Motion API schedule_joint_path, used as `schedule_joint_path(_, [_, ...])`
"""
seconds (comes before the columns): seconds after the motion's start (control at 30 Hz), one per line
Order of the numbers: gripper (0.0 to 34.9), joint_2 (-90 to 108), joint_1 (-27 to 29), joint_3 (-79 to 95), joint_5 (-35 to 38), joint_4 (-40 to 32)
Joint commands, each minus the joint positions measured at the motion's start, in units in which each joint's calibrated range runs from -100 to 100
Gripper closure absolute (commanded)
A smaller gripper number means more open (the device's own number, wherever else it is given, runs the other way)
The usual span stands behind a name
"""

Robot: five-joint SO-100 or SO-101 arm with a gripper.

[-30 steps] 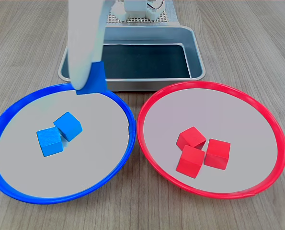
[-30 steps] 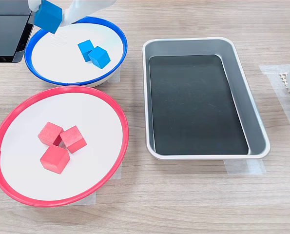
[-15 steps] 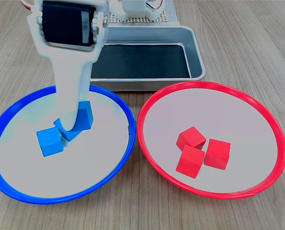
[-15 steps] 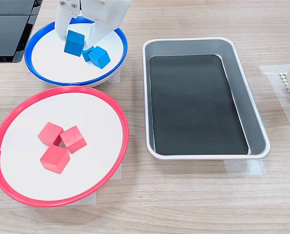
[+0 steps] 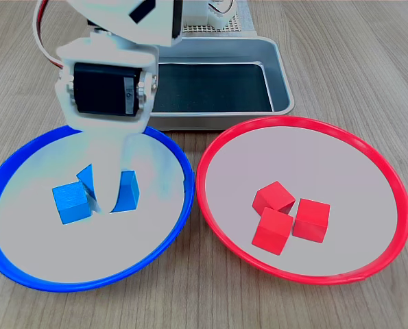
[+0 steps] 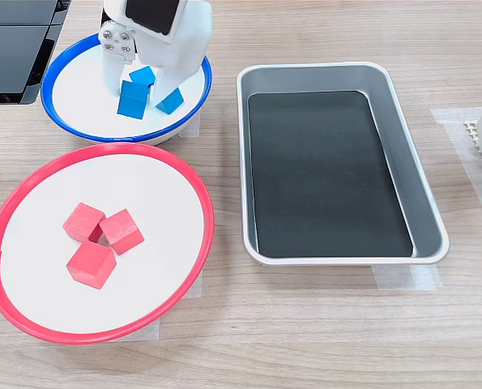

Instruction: Relocate any blue block in the red dish to the blue dish, correcting any misplacements.

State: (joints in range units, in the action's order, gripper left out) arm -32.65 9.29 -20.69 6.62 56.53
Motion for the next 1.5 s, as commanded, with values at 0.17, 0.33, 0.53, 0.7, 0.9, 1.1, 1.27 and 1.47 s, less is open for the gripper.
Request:
schedule_joint_path(0.17, [30.7,0.0,1.1,-2.3,0.1,-0.7])
schedule_joint_path(0.33, [25.6,0.0,1.2,-2.6,0.1,-0.3])
schedule_joint_path(0.53, [24.6,0.5,1.1,-3.0,0.0,0.9])
schedule_joint_path(0.7, [34.8,4.4,0.4,-2.0,0.0,1.2])
schedule_joint_path(0.9, [34.8,19.7,-1.4,5.5,-1.6,4.6])
schedule_joint_path(1.1, [34.8,42.8,-4.7,23.4,-2.8,6.5])
schedule_joint_path(1.27, [34.8,64.8,-7.6,42.1,-3.7,4.9])
schedule_joint_path(1.47, [34.9,87.1,-9.7,64.5,-4.2,-0.3])
